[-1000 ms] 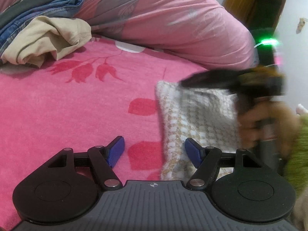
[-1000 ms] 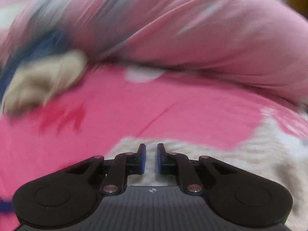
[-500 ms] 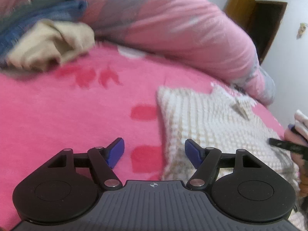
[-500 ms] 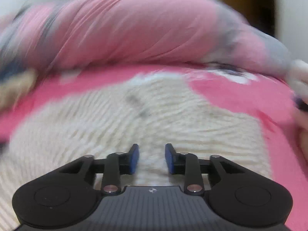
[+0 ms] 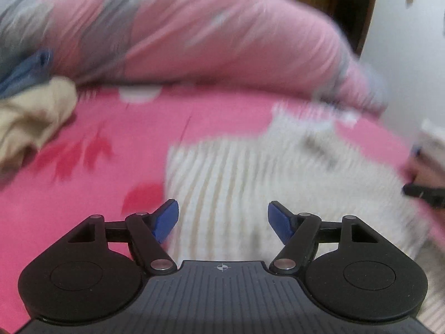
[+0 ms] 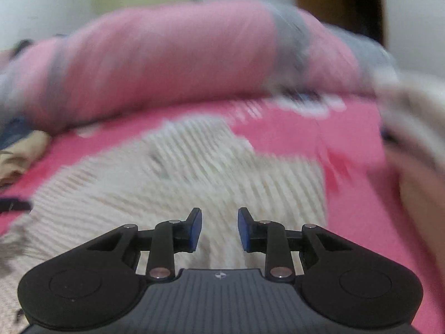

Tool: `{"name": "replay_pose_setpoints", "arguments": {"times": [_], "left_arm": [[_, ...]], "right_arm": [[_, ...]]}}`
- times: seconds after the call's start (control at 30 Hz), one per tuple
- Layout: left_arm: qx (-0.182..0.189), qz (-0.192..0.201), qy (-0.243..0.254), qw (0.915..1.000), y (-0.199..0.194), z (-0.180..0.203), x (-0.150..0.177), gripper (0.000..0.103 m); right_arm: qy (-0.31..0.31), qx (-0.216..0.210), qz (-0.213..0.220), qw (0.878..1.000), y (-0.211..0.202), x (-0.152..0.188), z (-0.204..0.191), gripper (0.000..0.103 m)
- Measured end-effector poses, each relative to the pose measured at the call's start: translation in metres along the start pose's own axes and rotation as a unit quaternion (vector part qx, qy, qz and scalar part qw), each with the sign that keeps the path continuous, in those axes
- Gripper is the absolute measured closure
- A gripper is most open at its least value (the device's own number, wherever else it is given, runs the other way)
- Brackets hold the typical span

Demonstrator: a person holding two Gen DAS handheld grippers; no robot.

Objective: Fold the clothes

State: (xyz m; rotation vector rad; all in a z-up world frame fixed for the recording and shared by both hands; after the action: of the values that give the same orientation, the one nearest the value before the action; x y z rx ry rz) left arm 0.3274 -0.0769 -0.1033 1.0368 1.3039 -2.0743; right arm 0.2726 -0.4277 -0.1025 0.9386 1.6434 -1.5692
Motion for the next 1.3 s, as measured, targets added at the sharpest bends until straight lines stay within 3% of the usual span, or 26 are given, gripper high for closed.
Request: {"name": "replay_pose_setpoints", "arguments": {"times": [0.17, 0.33, 0.5, 0.67, 0.7, 0.73, 0.83, 0.87, 0.9, 1.1, 1.3], "left_arm": [[0.089, 0.003, -0.024, 0.9958, 0.041, 0.016, -0.067, 0.025], [0.132, -0.054, -0.105, 0.9841, 0.139, 0.018, -0.099, 0.025], [0.109, -0.093, -0.165, 0.9757, 0.223, 0.020, -0.102, 0.025], [0.099, -0.099, -0.184, 0.9730, 0.265, 0.025, -0.099, 0.028], [0.100, -0.097, -0.176, 0.9744, 0.268, 0.028, -0.099, 0.034], [0.104, -0.099, -0.170, 0.9749, 0.272, 0.031, -0.099, 0.049], [0.099, -0.097, -0.162, 0.9771, 0.277, 0.038, -0.097, 0.068], [0.095, -0.095, -0.159, 0.9781, 0.277, 0.040, -0.096, 0.076], [0.092, -0.091, -0.153, 0.9798, 0.274, 0.041, -0.095, 0.091], [0.123, -0.015, -0.103, 0.9870, 0.219, 0.054, -0.107, 0.096], [0.176, 0.041, 0.026, 0.9832, 0.122, 0.080, -0.109, 0.096]], "right_arm": [[0.016, -0.062, 0.039, 0.997, 0.033, -0.056, 0.015, 0.063], [0.102, -0.083, -0.015, 0.991, 0.115, -0.079, 0.047, 0.060], [0.168, -0.099, -0.066, 0.979, 0.180, -0.078, 0.065, 0.060], [0.216, -0.122, -0.099, 0.964, 0.214, -0.072, 0.075, 0.060], [0.222, -0.126, -0.103, 0.961, 0.218, -0.072, 0.075, 0.060], [0.227, -0.130, -0.106, 0.959, 0.220, -0.072, 0.075, 0.059], [0.227, -0.131, -0.106, 0.959, 0.224, -0.072, 0.071, 0.065], [0.224, -0.129, -0.103, 0.960, 0.225, -0.073, 0.070, 0.080], [0.225, -0.129, -0.098, 0.961, 0.222, -0.073, 0.070, 0.090], [0.228, -0.156, -0.048, 0.960, 0.172, -0.087, 0.071, 0.094], [0.109, -0.162, 0.027, 0.980, 0.061, -0.093, 0.046, 0.094]]}}
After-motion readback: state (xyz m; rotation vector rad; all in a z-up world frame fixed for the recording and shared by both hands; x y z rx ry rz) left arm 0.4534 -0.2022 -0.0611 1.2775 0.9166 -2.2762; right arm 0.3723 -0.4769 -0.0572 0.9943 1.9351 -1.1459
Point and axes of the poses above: each gripper's, at about its wrist camera, not at the fingertips, and y roughly the way its jaws point, z to its right, x to its underside, the point moved 4 cm from there along y, roughly the way its jaws point, and after that the axes turned 4 degrees about x, right-handed, at the moved point
